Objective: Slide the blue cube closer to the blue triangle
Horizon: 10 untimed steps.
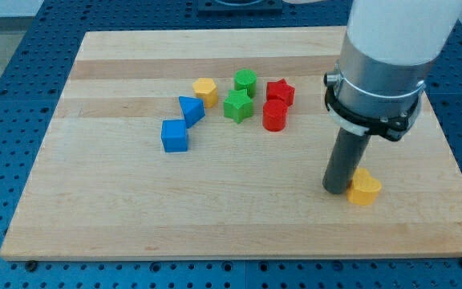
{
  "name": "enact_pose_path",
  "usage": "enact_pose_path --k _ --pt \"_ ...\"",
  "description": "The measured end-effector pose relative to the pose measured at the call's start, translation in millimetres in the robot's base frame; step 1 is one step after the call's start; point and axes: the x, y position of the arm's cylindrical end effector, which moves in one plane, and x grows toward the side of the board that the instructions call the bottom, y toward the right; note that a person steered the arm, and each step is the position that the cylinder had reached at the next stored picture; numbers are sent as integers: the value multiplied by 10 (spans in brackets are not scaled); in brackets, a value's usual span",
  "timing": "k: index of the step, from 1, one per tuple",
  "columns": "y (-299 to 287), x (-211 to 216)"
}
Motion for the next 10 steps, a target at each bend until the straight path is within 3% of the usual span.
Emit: enact_pose_path --k 8,10 --pt "619 149" --pt "353 -746"
